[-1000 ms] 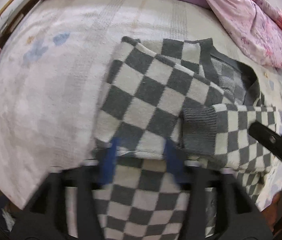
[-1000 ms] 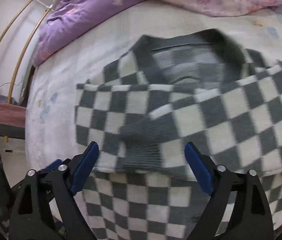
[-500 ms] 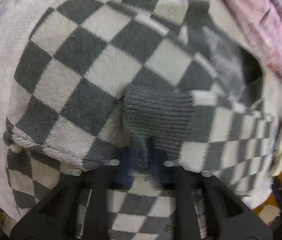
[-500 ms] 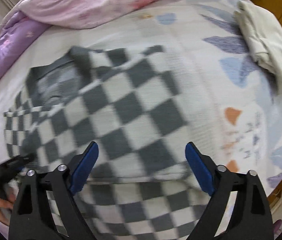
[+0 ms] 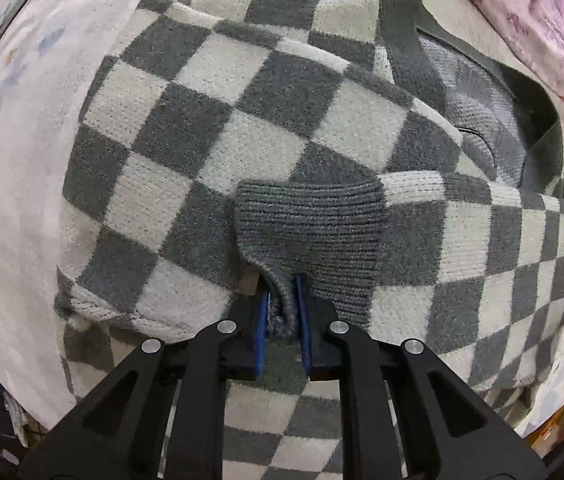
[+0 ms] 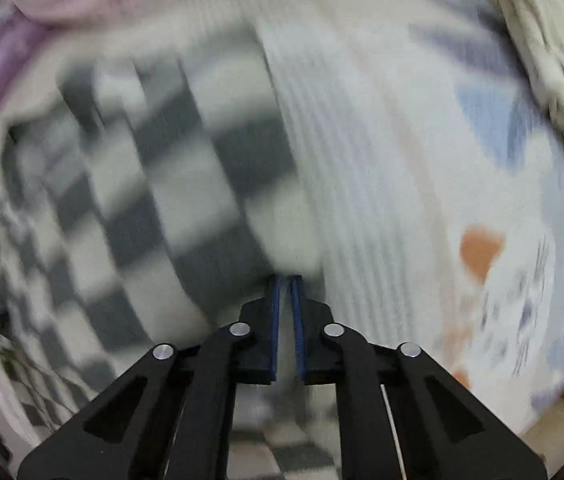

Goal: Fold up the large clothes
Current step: 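Grasp the folded grey cuff with the left gripper while the right gripper releases and smooths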

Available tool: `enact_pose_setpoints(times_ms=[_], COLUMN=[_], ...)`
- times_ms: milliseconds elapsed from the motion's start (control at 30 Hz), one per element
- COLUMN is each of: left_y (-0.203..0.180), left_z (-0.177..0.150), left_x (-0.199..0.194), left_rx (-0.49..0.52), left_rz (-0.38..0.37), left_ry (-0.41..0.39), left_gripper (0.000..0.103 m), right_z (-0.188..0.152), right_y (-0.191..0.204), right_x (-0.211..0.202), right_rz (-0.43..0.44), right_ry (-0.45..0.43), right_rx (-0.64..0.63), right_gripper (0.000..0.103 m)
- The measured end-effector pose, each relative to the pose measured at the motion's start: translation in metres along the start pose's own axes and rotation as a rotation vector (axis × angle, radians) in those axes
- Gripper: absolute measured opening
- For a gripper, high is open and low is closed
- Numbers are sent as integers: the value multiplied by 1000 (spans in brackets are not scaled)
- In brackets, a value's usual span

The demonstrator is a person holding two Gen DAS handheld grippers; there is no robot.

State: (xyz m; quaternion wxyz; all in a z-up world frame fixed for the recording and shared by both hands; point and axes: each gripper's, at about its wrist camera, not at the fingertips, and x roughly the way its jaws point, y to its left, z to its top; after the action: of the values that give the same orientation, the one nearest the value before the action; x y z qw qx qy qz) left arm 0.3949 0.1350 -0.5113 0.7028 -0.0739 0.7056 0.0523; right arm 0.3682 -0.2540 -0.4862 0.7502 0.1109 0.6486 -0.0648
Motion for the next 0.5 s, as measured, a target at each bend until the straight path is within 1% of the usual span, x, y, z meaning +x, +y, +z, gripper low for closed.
enact_pose_setpoints(times_ms=[33,67,100,133,167,200,233,267,333,400,467,500], left_y=[-1,-3,-3,-4,-4,-5,-4,-3,1,1,1,6], left_z=[1,3,4,5,6,6,5,4,1,1,1,-10], left_x=[2,4,6,9,12,13,13,13,13,13,13,11], left_rx=[-6,-11,-18,-28,-39,-42,-42,-38,-29,-19,-14,-10], left_rz=[-1,-2,-3,-10,-18,-22,-24,-27,-31,-34,-36,-36], left_ry=[4,6,5,8,7,7,7,4,-4,-9,-12,-16], left_gripper=[14,14,14,14,14,14,14,14,15,15,15,15], right_z=[21,39,57,69,83,93,101,103,101,100,97,96], right_y=[2,2,2,3,6,9,12,15,18,14,10,8], right_x=[10,25,46,57,64,65,61,56,60,66,64,62], right_rz=[3,26,19,13,1,-14,-22,-33,-53,-37,0,14], right_ry=[12,42,65,74,94,134,143,120,112,109,151,190], right_rx=[-10,-4,6,7,8,13,14,-2,-28,6,51,52], right_gripper=[6,6,6,5,5,5,4,4,3,3,3,3])
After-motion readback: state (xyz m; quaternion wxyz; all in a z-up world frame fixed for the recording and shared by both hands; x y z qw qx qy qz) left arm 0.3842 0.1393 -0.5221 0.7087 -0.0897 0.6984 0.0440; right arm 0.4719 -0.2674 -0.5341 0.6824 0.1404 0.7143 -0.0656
